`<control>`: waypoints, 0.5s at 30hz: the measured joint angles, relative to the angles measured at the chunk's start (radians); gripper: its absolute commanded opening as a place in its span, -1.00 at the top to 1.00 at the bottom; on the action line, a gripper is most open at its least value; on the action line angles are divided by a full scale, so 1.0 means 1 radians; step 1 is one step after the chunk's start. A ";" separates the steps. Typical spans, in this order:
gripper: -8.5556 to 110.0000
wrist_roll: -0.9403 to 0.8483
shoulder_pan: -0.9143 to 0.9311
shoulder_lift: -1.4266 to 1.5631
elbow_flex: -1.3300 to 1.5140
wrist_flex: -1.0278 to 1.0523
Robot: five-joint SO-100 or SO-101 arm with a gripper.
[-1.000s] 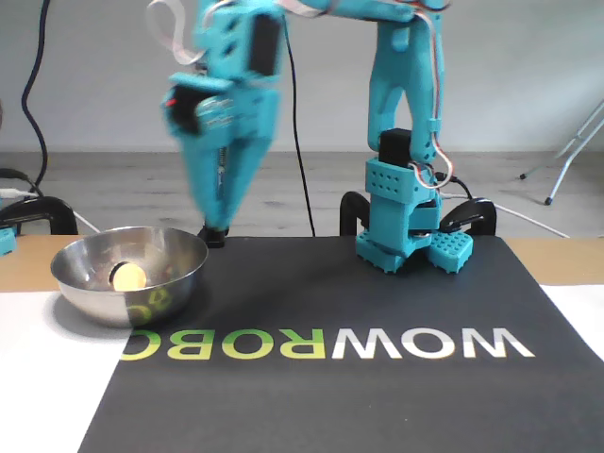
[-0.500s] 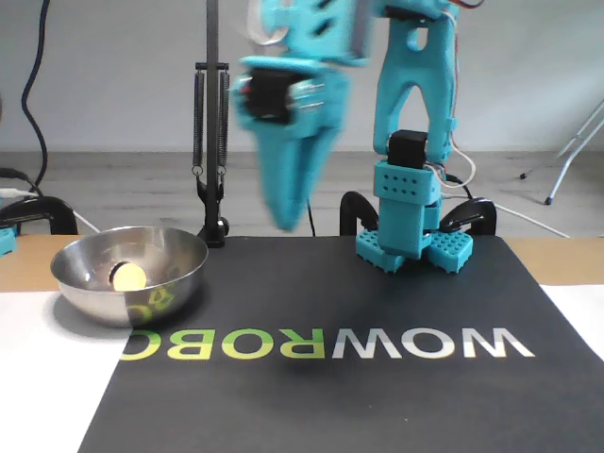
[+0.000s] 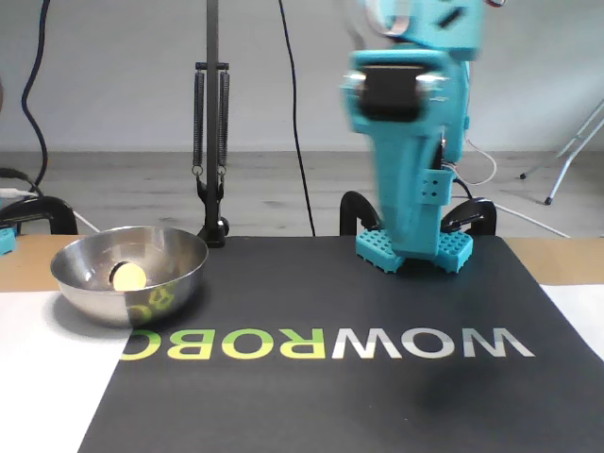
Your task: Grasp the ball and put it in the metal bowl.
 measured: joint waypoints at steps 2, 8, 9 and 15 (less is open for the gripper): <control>0.86 0.002 -0.031 0.000 0.005 0.000; 0.86 0.002 -0.124 0.000 0.095 -0.025; 0.86 0.002 -0.132 0.000 0.110 -0.037; 0.86 0.002 -0.170 0.048 0.239 -0.153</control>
